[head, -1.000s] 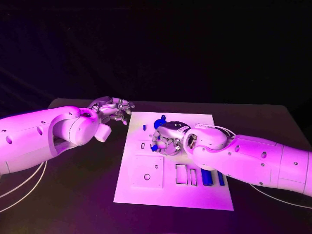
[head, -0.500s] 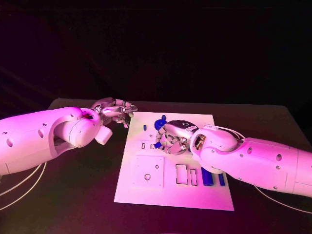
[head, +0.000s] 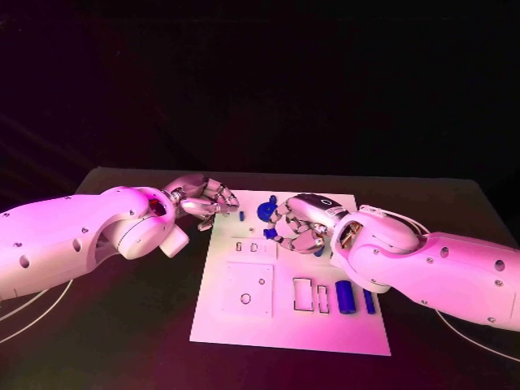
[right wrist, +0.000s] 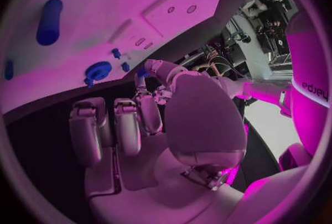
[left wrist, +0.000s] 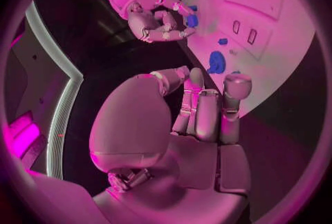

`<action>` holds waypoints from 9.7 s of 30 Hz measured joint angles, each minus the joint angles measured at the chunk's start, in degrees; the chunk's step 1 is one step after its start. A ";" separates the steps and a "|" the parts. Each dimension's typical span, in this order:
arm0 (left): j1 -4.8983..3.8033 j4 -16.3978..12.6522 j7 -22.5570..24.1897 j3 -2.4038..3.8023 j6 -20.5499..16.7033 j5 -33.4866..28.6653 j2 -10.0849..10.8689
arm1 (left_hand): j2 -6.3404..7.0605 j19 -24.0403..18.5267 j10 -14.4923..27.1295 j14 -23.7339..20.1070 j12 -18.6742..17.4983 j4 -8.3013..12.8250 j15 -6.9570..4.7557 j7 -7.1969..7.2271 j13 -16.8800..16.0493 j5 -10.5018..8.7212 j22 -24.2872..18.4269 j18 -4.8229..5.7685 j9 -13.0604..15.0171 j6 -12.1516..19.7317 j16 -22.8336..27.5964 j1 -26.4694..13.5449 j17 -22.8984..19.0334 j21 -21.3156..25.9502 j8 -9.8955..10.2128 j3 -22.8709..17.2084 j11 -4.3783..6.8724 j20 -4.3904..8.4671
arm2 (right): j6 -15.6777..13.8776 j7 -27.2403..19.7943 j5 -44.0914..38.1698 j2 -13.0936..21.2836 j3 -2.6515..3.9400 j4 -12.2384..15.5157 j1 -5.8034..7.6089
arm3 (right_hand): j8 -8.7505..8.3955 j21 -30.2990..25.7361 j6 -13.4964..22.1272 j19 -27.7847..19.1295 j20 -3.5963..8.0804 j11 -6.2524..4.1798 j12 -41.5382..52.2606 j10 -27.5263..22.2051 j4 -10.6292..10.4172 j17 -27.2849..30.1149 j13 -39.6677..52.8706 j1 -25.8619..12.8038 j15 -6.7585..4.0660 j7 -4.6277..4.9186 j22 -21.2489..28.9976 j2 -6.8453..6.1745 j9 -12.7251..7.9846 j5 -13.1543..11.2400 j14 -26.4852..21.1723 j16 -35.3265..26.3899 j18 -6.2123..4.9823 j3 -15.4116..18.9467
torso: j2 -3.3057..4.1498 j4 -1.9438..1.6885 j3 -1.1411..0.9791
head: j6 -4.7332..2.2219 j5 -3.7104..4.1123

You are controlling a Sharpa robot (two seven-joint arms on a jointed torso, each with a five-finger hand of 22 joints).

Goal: Assemble the parts on the task board

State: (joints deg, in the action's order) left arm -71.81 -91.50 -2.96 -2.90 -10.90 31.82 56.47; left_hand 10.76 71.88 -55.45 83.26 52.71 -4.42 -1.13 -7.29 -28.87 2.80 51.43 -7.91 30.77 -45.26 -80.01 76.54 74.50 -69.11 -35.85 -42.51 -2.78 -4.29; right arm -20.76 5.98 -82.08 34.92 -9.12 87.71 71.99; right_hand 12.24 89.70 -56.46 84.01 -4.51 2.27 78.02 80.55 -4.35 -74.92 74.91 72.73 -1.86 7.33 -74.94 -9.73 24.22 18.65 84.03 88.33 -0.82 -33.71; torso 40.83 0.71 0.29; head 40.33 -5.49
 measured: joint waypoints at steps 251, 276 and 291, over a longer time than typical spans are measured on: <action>2.58 4.70 14.48 0.09 -2.04 -18.79 -0.65 | -4.36 -3.00 3.64 -1.17 0.50 -0.49 3.59 -4.17 -2.76 -0.01 1.32 0.83 -14.08 -1.54 0.16 -10.16 -0.37 -1.62 18.26 1.17 -3.78 -3.18 | -4.85 12.73 -4.20 -8.58 -0.88 -4.94 -5.46 | 2.82 -0.01 0.34 0.00 -0.01 -0.06 -0.65 0.36 -0.07 0.02 0.03 -2.91 0.00 -0.62 0.01 -1.44 2.55 -2.71 0.00 -0.22 0.00 1.07 | -0.03 -0.10 -0.02 | 2.08 -0.32; 2.57 5.19 13.65 0.08 -1.09 -18.20 -0.65 | -3.60 -2.79 3.64 -1.17 0.87 -2.47 3.59 -4.16 -2.38 -0.01 1.47 0.84 -14.04 -0.90 0.16 -10.92 -0.17 -1.62 17.26 3.95 -3.77 -3.39 | -5.57 12.08 -4.47 -8.54 -0.97 -5.38 -5.50 | 0.03 -0.01 4.70 0.00 -0.44 1.54 -4.71 -3.38 -1.24 -0.02 0.02 -5.08 0.84 1.24 0.02 -4.38 0.80 -7.53 0.00 -1.12 0.00 4.04 | -0.03 -0.07 -0.07 | 2.05 -0.39; 2.57 5.53 12.79 0.08 -0.75 -16.15 -0.84 | -2.61 1.11 3.61 0.40 1.86 -3.32 3.49 -3.97 -2.14 0.00 7.50 0.84 -14.13 -0.10 -3.46 -10.54 0.45 -5.00 16.15 7.01 -3.75 -3.39 | -9.10 10.27 -4.19 -5.78 -0.81 -1.88 -5.35 | -2.05 -1.30 8.25 0.10 -1.36 2.55 -5.98 -5.42 -12.35 -0.01 -1.59 4.82 1.86 2.38 0.03 -1.26 -2.50 -7.43 -0.21 -1.55 0.00 28.50 | -0.06 -0.07 -0.09 | 2.07 -0.32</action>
State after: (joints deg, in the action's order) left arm -69.24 -85.97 9.83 -2.82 -11.65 15.67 55.62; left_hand 8.15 73.00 -51.84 83.65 54.57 -7.74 2.35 -11.26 -31.01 2.79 58.94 -7.06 16.64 -45.36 -83.47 65.99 74.95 -74.11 -19.71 -35.50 -6.52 -7.68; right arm -29.86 16.25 -86.26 29.14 -9.93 85.83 66.64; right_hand 10.18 88.40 -48.21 84.11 -5.87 4.82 72.05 75.12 -16.70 -74.93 73.33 77.55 0.00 9.71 -74.91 -10.99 21.73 11.22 83.81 86.77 -0.82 -5.21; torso 40.76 0.64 0.20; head 42.40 -5.81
